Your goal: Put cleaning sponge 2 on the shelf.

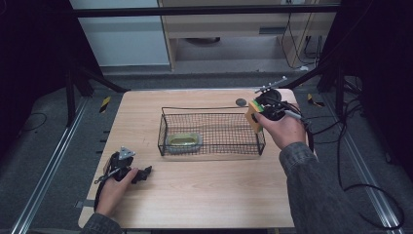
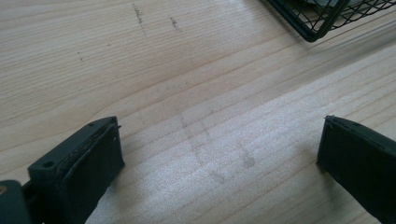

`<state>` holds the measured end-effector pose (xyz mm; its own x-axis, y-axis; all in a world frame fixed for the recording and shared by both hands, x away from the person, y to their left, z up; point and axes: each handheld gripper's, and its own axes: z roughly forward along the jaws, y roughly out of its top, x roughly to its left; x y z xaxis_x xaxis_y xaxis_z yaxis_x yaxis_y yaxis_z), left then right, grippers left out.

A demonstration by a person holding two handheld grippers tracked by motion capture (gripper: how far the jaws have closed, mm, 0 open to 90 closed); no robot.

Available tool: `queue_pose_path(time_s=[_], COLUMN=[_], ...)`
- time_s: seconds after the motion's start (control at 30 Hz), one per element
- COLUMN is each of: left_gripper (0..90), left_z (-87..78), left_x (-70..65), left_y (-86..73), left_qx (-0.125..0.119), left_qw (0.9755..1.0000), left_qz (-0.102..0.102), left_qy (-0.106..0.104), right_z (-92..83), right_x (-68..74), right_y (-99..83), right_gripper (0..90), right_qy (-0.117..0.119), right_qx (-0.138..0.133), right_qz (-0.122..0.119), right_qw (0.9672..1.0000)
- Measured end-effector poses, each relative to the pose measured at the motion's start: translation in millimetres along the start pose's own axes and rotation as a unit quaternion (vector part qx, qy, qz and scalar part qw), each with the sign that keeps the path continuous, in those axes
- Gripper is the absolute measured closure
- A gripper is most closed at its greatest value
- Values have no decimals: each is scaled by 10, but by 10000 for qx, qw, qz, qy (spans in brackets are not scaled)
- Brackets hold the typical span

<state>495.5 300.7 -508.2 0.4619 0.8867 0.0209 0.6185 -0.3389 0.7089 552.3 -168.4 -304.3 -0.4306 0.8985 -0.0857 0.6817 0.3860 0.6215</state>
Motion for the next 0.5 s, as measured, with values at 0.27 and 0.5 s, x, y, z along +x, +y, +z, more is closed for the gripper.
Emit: queue_pose_path(time_s=[0.27, 0.5], left_gripper=[0, 0], left_z=[0, 3], left_x=[0, -1], left_y=[0, 1], left_qx=[1, -8], left_qw=[10000, 10000], left_qz=[1, -12], left_qy=[-1, 2], right_z=[139, 228], right_x=[37, 75], right_y=[7, 10], right_gripper=[643, 643], right_qy=[-48, -107], right_qx=[116, 184], right_qz=[39, 15], right_qw=[9999, 9998])
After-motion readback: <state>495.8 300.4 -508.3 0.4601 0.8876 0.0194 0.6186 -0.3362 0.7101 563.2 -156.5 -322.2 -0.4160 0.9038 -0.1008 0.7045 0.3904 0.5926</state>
